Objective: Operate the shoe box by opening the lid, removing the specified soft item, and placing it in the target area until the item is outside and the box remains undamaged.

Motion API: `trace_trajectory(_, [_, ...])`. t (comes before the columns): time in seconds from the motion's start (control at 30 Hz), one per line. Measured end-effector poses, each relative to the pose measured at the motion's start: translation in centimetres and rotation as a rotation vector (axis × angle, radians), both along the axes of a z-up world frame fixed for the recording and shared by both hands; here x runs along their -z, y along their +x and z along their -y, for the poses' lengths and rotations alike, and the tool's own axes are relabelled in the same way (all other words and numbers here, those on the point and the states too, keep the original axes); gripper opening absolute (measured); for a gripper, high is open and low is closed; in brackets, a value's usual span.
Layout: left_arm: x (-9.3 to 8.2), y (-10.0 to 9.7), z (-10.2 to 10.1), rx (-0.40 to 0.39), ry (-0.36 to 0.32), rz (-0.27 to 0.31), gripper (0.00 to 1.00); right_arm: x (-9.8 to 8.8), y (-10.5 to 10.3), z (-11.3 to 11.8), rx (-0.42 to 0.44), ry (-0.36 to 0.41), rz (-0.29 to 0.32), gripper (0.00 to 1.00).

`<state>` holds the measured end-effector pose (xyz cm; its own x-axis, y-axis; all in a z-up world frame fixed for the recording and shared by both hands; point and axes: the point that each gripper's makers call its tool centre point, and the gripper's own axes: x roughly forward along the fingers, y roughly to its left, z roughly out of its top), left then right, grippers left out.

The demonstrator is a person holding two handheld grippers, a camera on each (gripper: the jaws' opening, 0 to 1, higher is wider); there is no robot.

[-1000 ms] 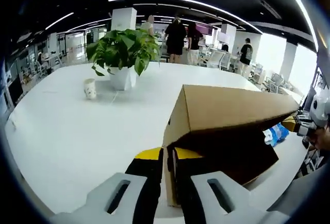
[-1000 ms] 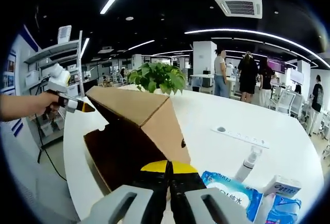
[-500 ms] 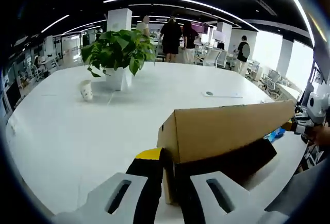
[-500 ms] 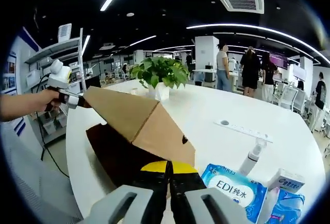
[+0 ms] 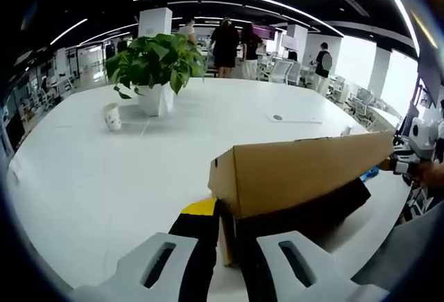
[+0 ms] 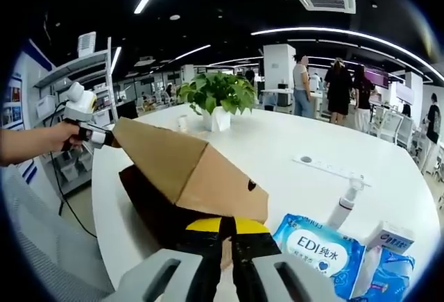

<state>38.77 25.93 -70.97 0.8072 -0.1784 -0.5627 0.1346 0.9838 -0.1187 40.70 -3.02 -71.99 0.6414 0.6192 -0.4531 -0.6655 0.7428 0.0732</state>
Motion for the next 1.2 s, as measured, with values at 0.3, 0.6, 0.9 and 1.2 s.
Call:
trace_trajectory(0.3, [0.9, -1.0, 0.0, 0.031, 0.012, -0.018, 0.08, 0.4, -0.7, -0.3, -0.025, -0.002, -0.014, 0.06])
trace_trajectory(0.6, [1.7, -2.0, 0.2, 0.053, 0.017, -0.036, 0.12, 0.9, -1.5, -0.2, -0.056, -0.019, -0.020, 0.12])
trace_trajectory(0.9, [2.0, -2.7, 0.7, 0.087, 0.032, -0.042, 0.16, 1.1, -2.6, -0.7, -0.090, -0.007, -0.022, 0.16])
trace_trajectory(1.2, [2.4, -3.2, 1.5, 0.123, 0.017, -0.046, 0.23, 1.3, -3.1, -1.1, -0.110, -0.002, -0.031, 0.25])
